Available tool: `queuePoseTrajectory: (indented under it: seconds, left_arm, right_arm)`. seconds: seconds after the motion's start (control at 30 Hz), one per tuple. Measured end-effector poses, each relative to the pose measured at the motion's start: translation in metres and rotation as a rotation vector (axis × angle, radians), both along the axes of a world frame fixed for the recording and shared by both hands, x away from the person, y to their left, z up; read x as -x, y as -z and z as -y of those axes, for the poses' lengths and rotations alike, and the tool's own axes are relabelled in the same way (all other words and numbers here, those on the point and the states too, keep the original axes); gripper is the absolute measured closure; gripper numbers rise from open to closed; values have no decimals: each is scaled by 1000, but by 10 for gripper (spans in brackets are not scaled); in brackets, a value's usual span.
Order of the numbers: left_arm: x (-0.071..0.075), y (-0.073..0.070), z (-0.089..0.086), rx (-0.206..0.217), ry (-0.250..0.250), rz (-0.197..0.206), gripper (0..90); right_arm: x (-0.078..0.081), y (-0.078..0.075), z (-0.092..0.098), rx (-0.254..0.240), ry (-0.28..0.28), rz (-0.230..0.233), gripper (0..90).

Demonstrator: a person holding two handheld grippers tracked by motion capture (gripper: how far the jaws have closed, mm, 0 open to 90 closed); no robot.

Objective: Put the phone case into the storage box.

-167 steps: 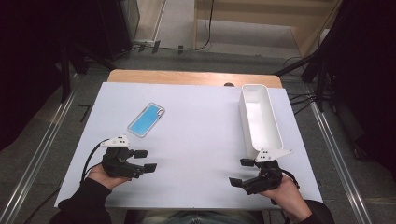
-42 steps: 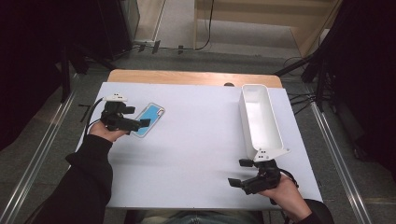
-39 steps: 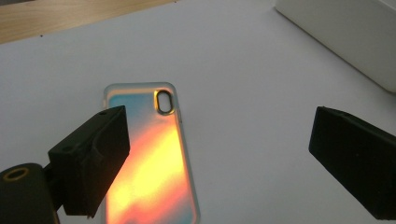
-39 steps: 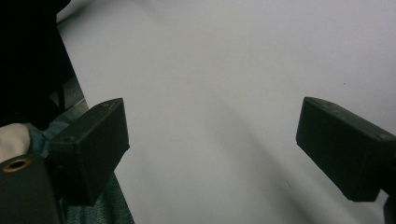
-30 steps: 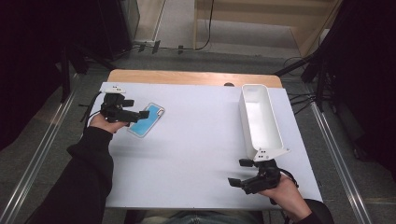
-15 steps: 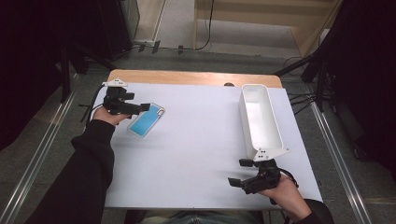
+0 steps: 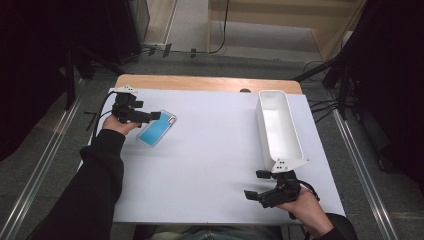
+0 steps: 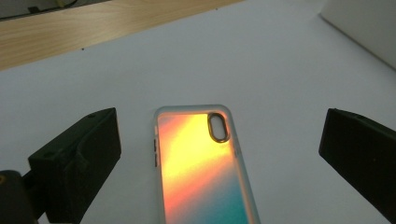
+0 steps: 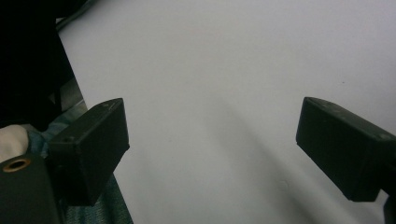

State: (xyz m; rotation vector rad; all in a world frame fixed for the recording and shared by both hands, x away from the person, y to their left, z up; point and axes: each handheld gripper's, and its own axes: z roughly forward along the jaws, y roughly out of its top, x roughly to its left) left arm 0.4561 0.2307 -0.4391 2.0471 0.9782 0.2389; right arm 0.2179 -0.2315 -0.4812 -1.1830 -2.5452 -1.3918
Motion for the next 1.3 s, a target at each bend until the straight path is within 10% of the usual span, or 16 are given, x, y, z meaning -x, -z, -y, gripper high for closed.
queuePoseTrajectory:
  seconds: [1.3]
  left_arm:
    - [4,45,2,-53,-31,-13,0]
  right_arm:
    - [0,0,0,0,0,-5,80]
